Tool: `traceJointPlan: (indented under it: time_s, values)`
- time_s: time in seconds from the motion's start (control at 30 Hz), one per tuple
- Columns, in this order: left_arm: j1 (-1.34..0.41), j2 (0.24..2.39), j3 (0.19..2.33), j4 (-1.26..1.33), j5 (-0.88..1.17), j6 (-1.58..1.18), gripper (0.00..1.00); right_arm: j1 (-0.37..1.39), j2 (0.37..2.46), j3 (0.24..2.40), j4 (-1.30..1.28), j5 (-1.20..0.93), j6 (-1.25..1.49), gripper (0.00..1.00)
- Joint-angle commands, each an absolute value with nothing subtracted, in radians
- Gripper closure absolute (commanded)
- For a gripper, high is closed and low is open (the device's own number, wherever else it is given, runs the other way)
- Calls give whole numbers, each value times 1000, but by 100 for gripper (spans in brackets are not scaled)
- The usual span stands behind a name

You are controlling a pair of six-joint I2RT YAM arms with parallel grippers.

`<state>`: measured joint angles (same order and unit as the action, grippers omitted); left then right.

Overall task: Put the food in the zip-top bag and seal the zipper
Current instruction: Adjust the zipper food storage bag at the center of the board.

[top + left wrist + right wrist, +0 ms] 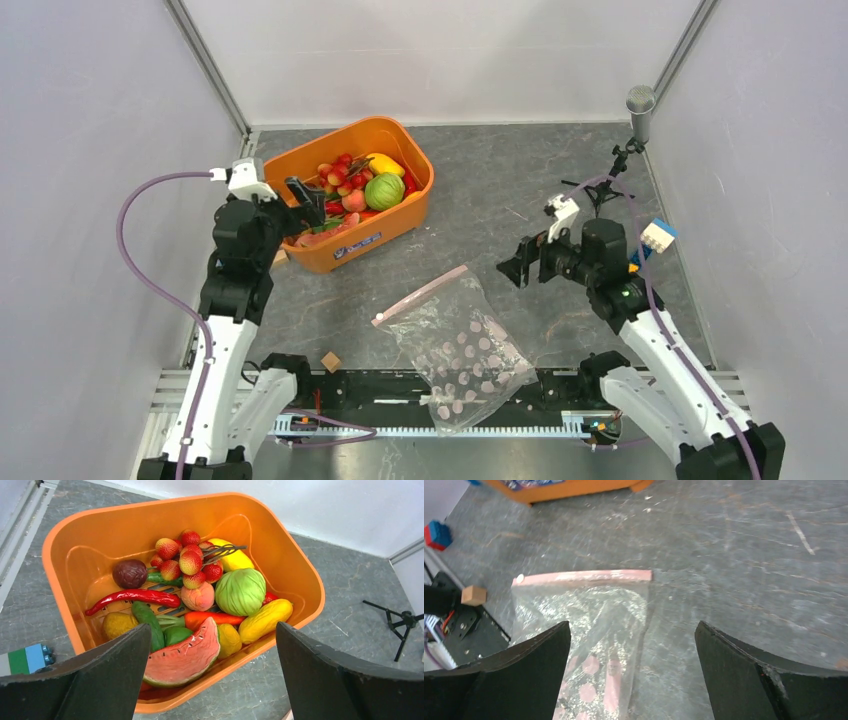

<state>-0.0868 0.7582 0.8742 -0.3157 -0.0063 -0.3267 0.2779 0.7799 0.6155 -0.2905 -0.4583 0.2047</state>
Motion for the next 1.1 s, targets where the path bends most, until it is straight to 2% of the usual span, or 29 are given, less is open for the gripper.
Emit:
traceJointPlan:
  time_s: [0.0, 0.13, 0.27, 0.33, 0.43, 0.77, 0.93, 1.03, 1.07]
  values:
    - [-86, 697, 872, -271, -51, -387, 0, 395, 787, 585, -240, -409, 215, 2]
    - [-86, 617, 835, -229, 132, -308, 0, 475, 804, 526, -227, -377, 228, 2]
    - [-86, 532, 803, -297, 29, -491, 0, 566, 865, 509, -253, -262, 249, 1]
    - [-88, 498, 785, -267, 139, -427, 0, 600, 901, 504, -283, -189, 254, 1]
    - [-86, 478, 797, -294, 217, -382, 0, 635, 963, 486, -314, -152, 252, 6]
    - [-86, 460, 798, -365, 308, -343, 0, 744, 1074, 433, -251, -120, 275, 6]
    - [-86, 459, 790, -373, 340, -329, 0, 802, 1116, 433, -209, -97, 285, 14]
    - [-86, 460, 785, -377, 351, -325, 0, 818, 1143, 423, -150, -112, 289, 32]
    - [-87, 461, 783, -379, 355, -323, 0, 819, 1157, 425, -134, -120, 285, 43]
